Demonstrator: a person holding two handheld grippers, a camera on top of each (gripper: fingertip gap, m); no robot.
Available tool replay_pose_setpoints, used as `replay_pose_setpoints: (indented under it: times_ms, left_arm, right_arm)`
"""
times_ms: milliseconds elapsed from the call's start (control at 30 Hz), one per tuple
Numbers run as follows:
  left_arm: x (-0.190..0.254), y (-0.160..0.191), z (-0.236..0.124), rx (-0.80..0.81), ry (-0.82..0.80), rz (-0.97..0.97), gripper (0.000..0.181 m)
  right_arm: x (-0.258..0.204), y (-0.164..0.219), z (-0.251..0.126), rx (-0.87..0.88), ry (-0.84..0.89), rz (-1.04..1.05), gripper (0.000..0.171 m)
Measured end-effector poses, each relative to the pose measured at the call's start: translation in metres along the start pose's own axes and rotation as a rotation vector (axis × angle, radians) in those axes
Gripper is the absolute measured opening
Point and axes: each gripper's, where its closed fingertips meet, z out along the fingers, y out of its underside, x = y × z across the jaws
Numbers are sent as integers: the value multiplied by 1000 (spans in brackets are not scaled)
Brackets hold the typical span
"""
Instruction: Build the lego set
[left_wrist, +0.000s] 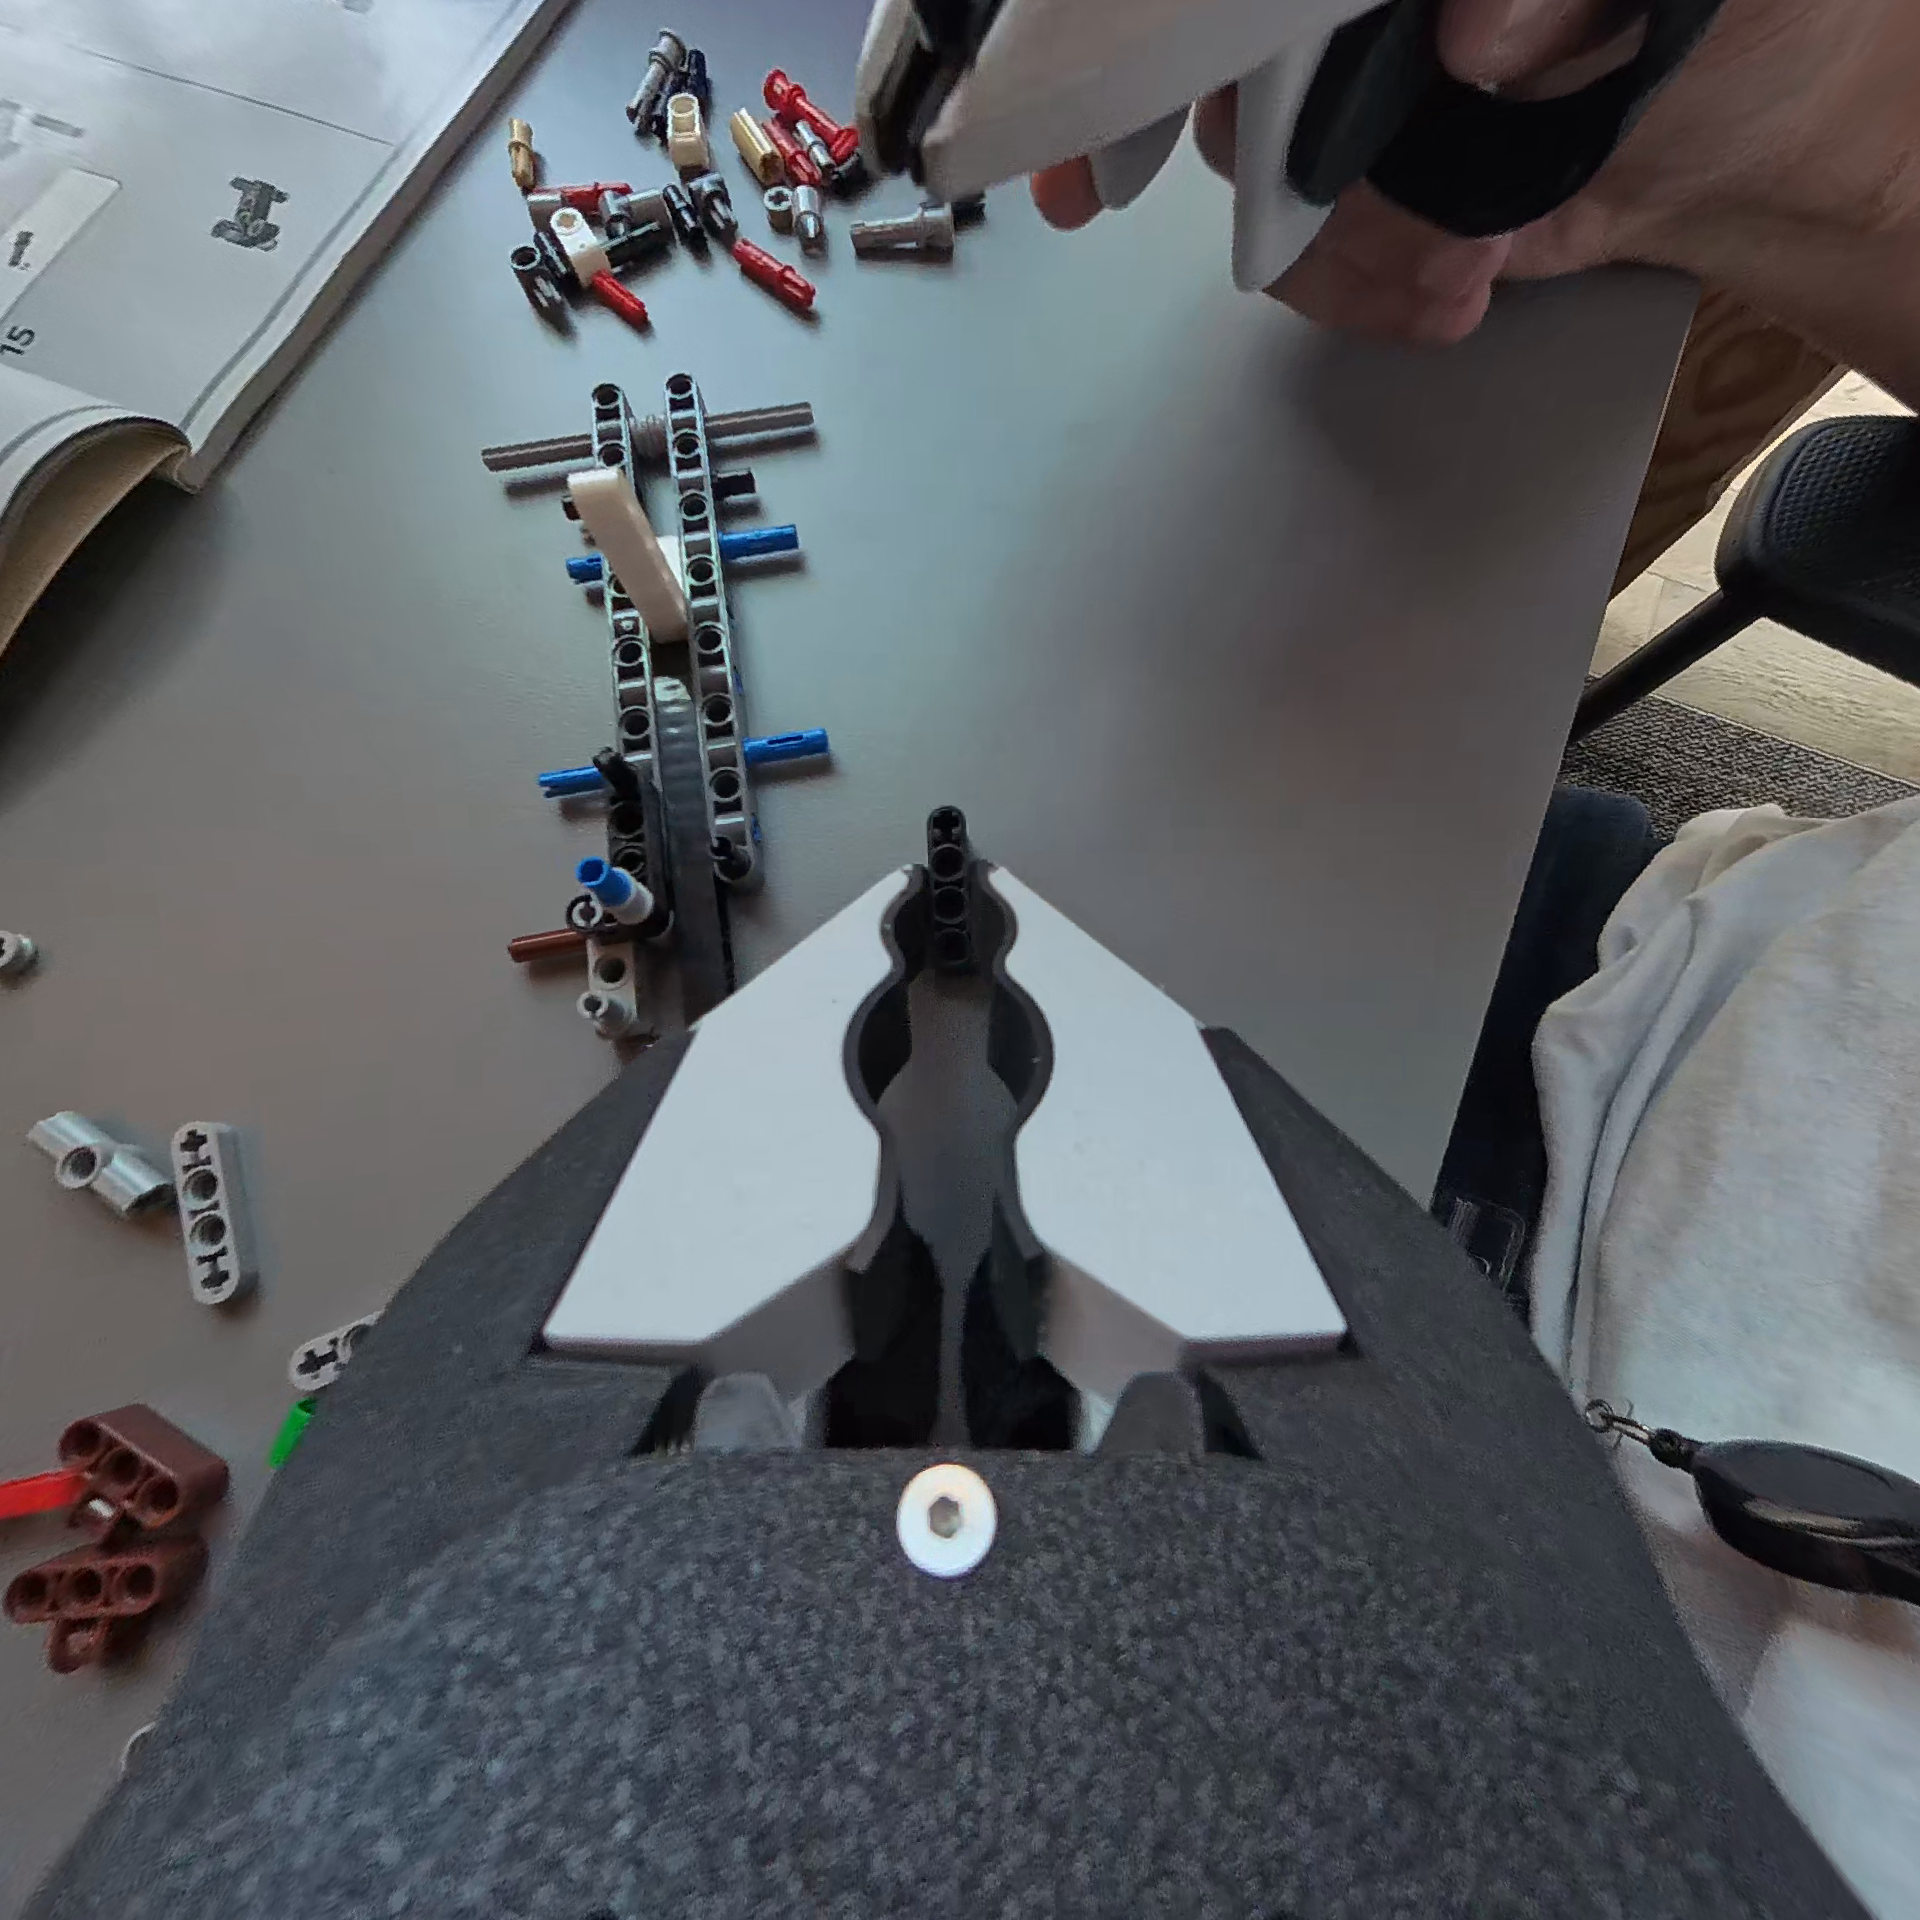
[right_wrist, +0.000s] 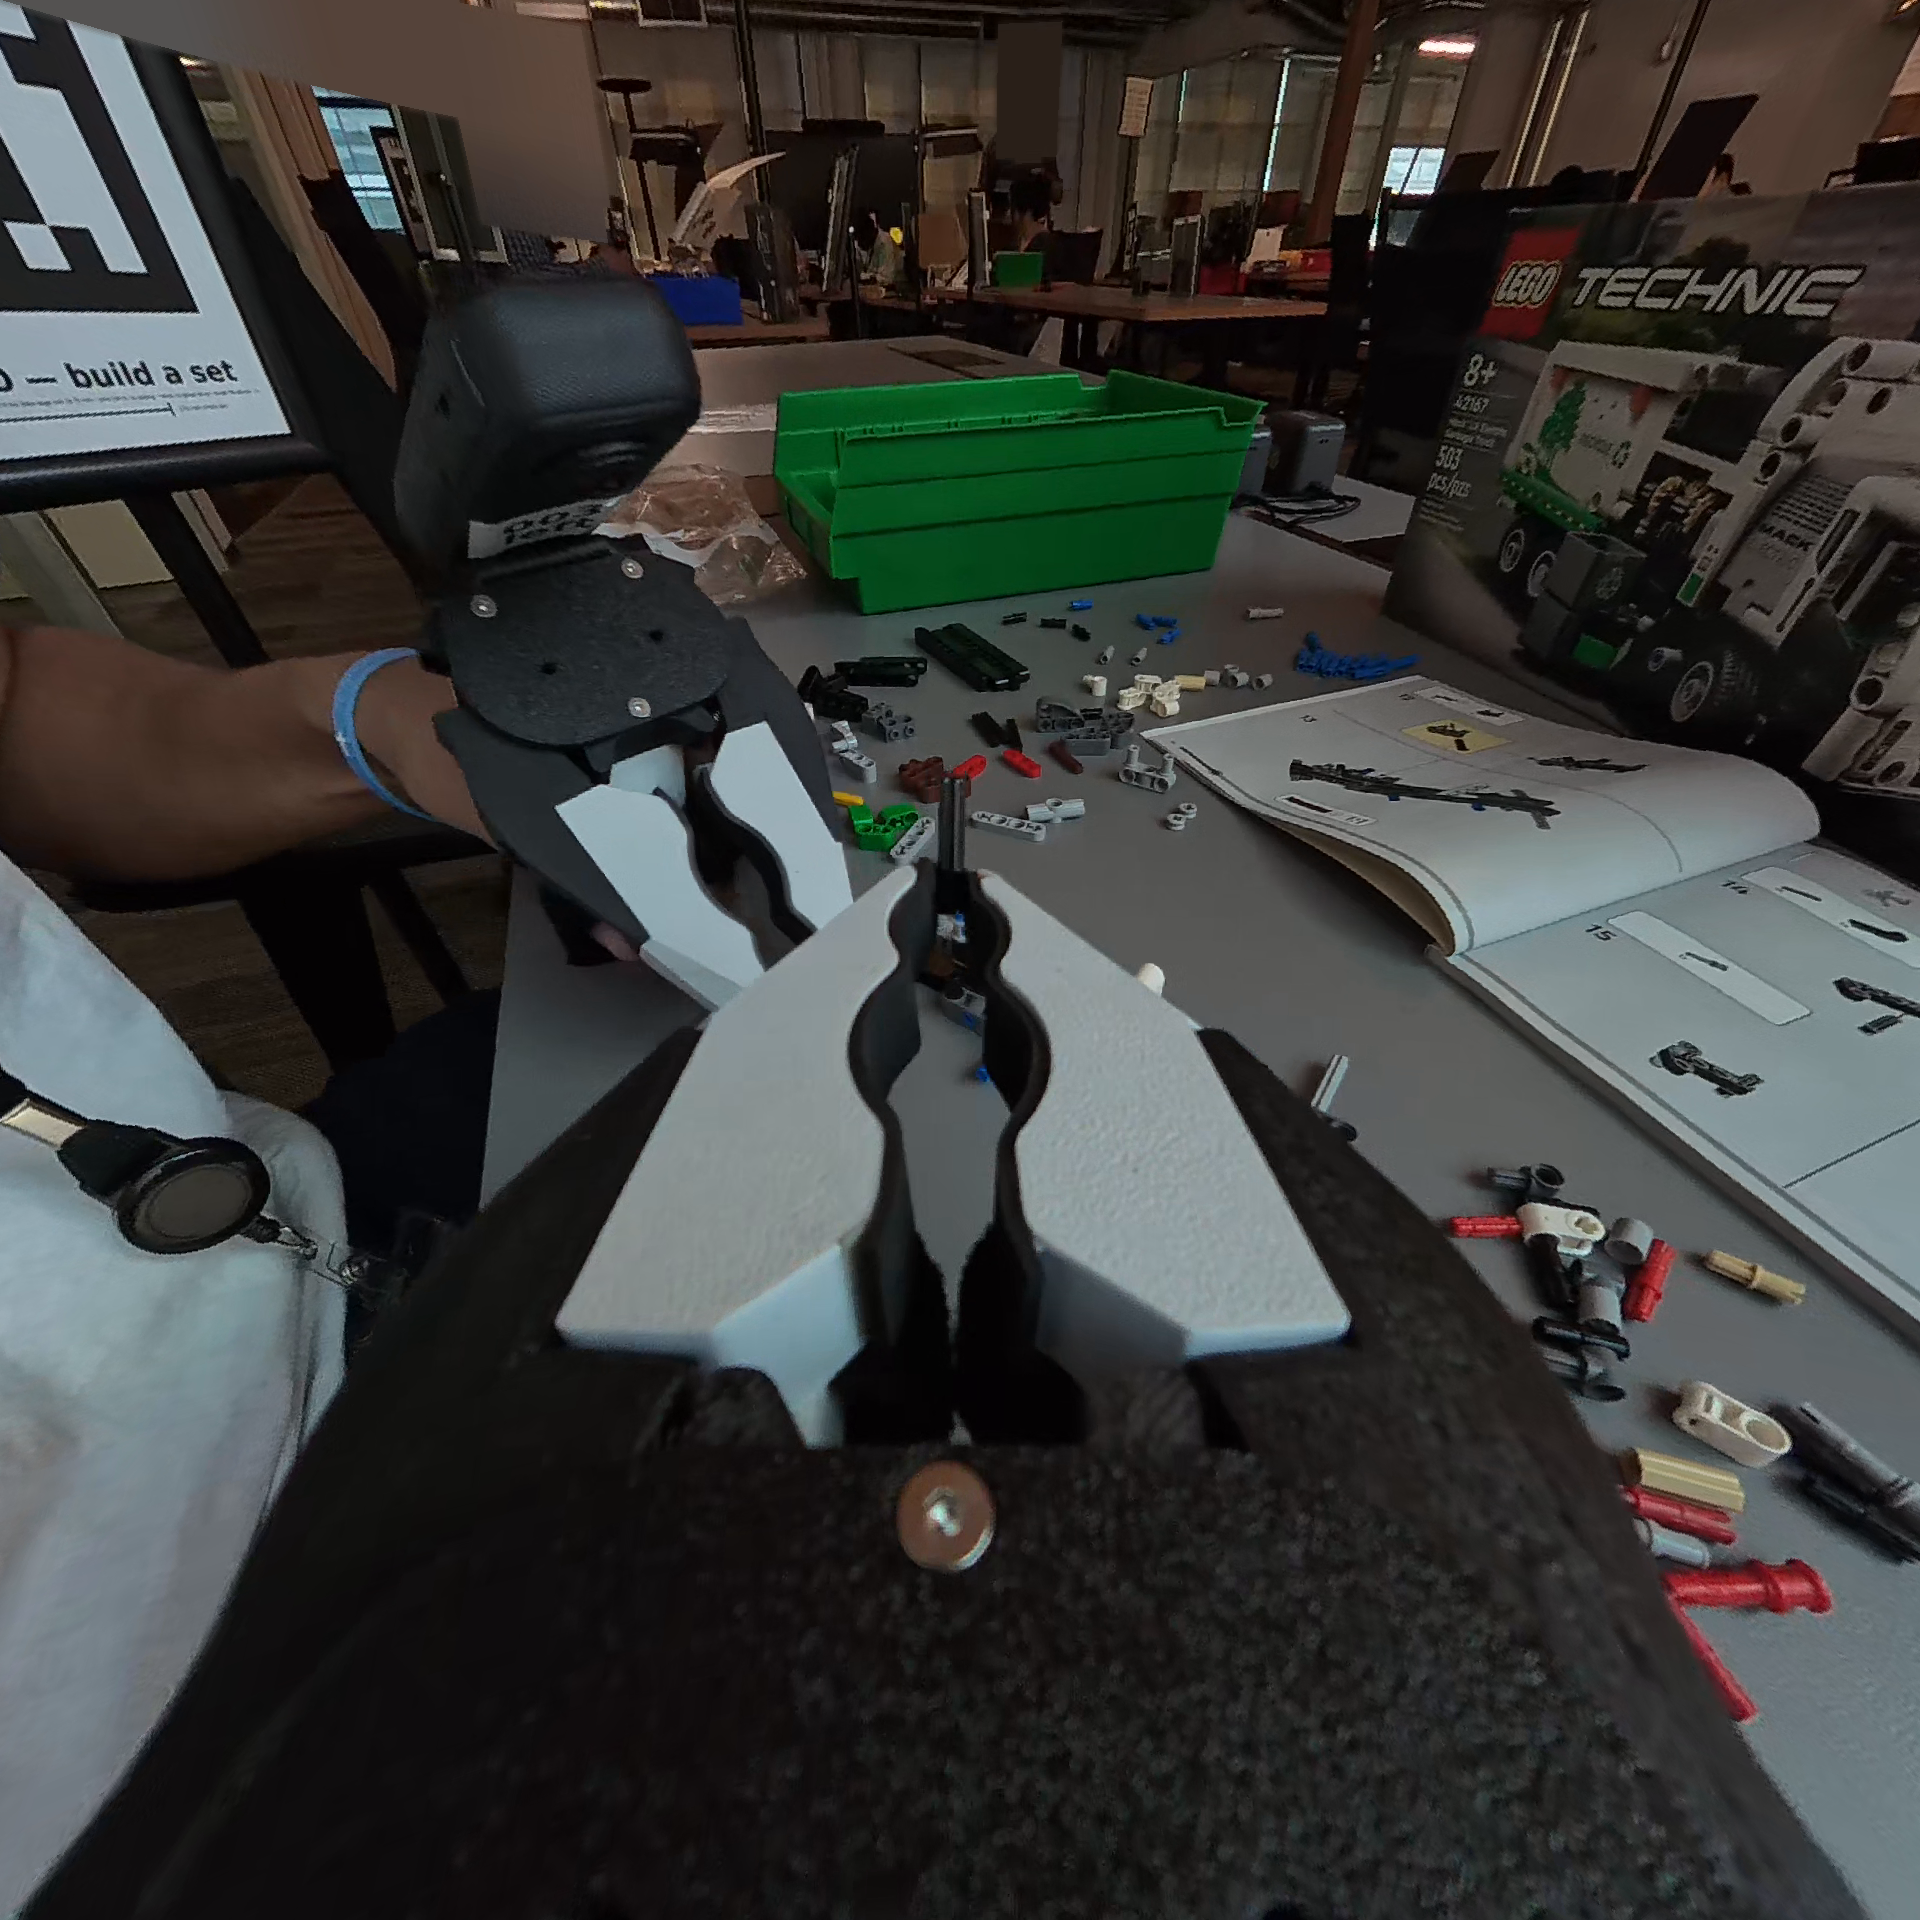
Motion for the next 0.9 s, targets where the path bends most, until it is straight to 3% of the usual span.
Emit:
replay_pose_setpoints:
  times_ms: [367,467,700,900]
  left_arm:
    - [2,-2,-3,19,-67,96,5]
    - [8,-8,-9,73,-2,78,6]
    - [-1,-40,-55,405,139,-74,5]
    - [-30,-52,-97,669,175,-250,5]
  right_arm:
    - [-3,4,3,-25,19,-75,1]
    - [-3,5,4,-29,27,-93,1]
    - [-6,3,7,-26,47,-129,1]
    - [-18,20,34,-159,72,-231,1]
